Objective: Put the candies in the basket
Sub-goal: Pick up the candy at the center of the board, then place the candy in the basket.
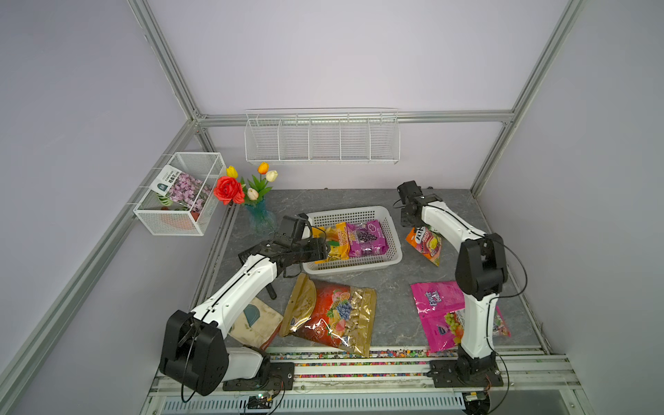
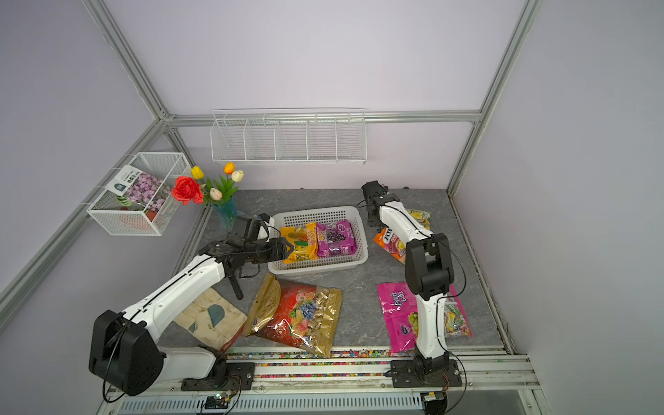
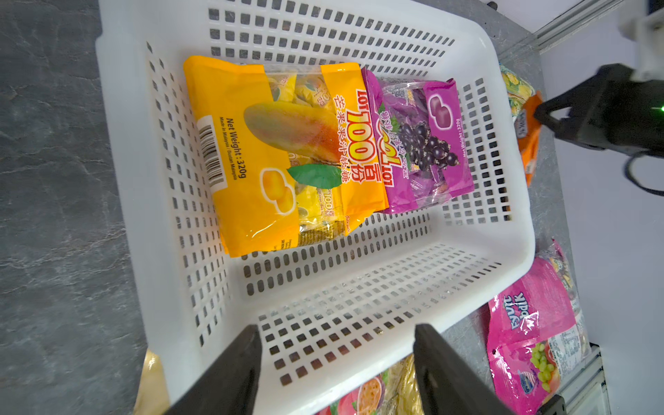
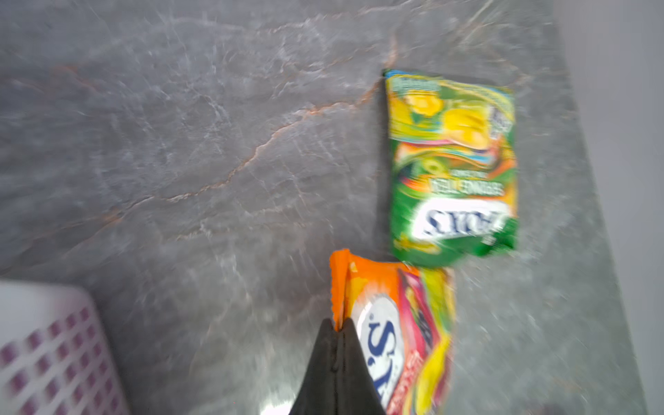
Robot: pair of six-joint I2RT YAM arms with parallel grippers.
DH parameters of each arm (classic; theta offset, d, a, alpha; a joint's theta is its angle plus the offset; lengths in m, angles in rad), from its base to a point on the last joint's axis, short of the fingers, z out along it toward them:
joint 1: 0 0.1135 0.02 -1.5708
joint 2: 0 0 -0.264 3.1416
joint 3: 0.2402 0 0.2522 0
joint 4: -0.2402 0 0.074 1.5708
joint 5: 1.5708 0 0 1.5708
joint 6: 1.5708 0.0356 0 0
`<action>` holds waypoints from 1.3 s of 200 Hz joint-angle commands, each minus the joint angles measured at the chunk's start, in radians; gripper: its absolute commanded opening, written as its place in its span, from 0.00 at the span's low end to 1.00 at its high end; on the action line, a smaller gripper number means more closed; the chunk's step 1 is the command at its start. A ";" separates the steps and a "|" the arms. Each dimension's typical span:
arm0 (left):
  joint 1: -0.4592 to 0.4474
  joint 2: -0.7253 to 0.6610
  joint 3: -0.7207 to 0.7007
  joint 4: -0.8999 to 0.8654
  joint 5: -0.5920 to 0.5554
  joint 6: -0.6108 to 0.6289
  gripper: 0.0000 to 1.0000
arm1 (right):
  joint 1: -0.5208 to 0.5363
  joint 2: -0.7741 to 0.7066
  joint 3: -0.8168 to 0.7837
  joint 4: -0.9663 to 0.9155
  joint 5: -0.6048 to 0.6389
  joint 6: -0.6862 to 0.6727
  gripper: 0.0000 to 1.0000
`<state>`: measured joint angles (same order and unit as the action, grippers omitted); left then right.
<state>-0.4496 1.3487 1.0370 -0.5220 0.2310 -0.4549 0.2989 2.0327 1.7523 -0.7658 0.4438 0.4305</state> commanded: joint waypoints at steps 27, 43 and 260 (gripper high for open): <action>0.005 -0.010 0.061 -0.031 -0.013 0.006 0.70 | 0.000 -0.282 -0.120 -0.089 -0.094 0.062 0.00; 0.005 -0.013 0.077 -0.036 -0.007 0.006 0.70 | 0.000 -0.368 -0.141 -0.087 -0.193 0.007 0.00; 0.058 -0.161 0.009 0.089 0.263 0.537 0.71 | 0.335 -0.296 -0.017 0.330 -1.137 -0.626 0.00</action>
<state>-0.3962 1.2098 1.0798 -0.4507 0.4183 -0.1123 0.5919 1.6619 1.6554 -0.4885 -0.5972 -0.1040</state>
